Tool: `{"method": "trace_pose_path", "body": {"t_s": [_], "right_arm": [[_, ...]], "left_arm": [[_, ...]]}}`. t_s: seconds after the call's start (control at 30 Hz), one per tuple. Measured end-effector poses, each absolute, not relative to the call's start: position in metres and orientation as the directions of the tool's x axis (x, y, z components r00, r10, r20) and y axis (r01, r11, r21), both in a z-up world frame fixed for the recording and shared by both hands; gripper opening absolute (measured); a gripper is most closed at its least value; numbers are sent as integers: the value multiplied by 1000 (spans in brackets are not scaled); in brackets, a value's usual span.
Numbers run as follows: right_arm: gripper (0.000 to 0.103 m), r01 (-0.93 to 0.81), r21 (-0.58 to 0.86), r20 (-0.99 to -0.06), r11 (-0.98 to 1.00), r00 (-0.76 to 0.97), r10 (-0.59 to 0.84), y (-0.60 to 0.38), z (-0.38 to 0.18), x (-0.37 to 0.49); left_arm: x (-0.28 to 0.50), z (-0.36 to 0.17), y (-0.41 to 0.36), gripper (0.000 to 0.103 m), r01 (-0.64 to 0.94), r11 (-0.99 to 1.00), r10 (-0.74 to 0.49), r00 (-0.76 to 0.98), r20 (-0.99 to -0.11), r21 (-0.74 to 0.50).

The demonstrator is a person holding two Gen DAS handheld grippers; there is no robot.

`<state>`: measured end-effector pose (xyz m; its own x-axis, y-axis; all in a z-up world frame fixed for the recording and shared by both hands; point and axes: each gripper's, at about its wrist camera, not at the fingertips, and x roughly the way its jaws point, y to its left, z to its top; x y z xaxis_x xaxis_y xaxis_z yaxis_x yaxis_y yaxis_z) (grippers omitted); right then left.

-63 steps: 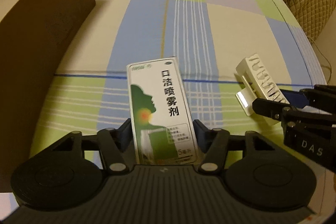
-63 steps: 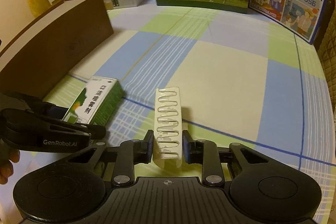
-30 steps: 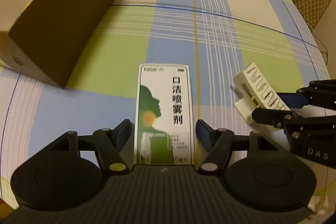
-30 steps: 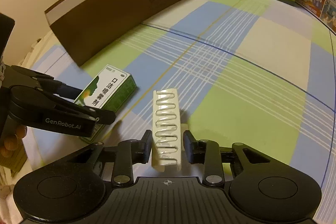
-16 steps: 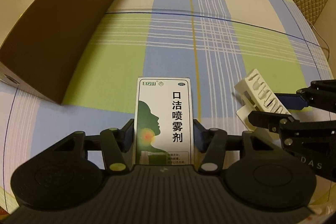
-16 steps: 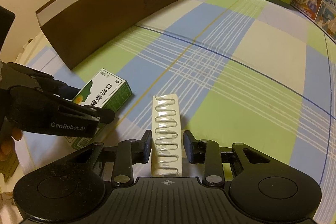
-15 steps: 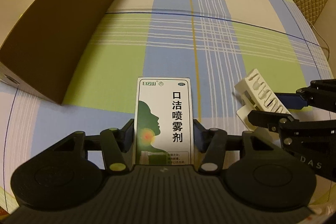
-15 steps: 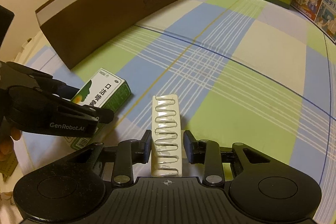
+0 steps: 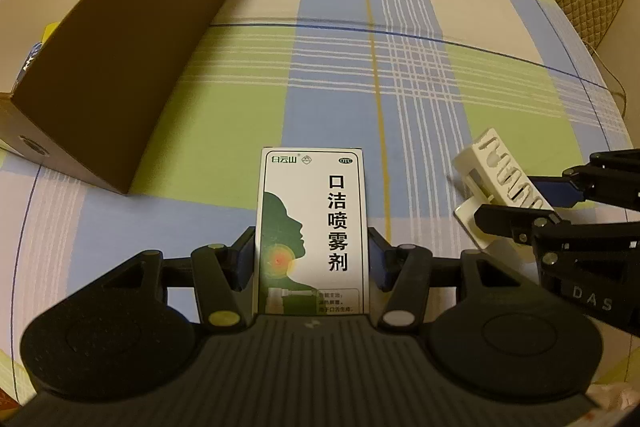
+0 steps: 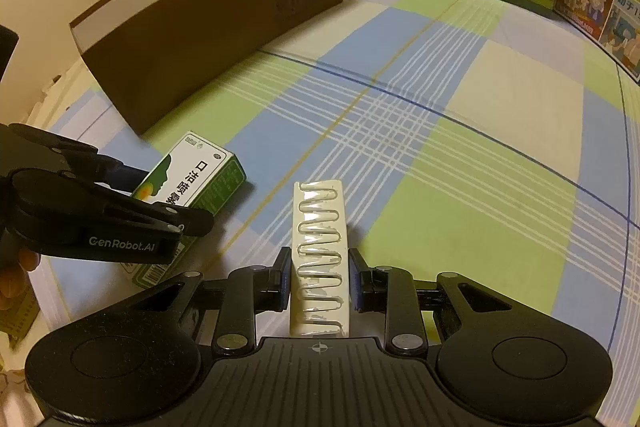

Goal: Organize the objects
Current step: 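Carry the spray box and white tray over the storage box with both tools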

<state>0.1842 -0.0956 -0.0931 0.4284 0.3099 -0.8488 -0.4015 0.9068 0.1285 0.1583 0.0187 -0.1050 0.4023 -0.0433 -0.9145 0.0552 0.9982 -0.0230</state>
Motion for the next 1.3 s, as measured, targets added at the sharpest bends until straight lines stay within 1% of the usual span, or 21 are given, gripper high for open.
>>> {"method": "trace_pose_path", "body": {"t_s": [0.3,0.67,1.07,1.3], "right_arm": [[25,-387,151,-833,910,446,328,-98,-75,183],[25,-385,186,-779,904,503,375,-85,-31,189],[25,-411,189,-714,892,566,412,-40,10,204],[25,-440,205,-670,874,588,453,2,31,224]], "left_arm": [[154,-84,26,51,51,998,-66,436,-897,-49],[154,-38,40,51,67,994,-104,521,-847,-81],[160,3,75,51,83,993,-116,596,-795,-82],[168,24,113,51,63,996,-93,644,-759,-69]]}}
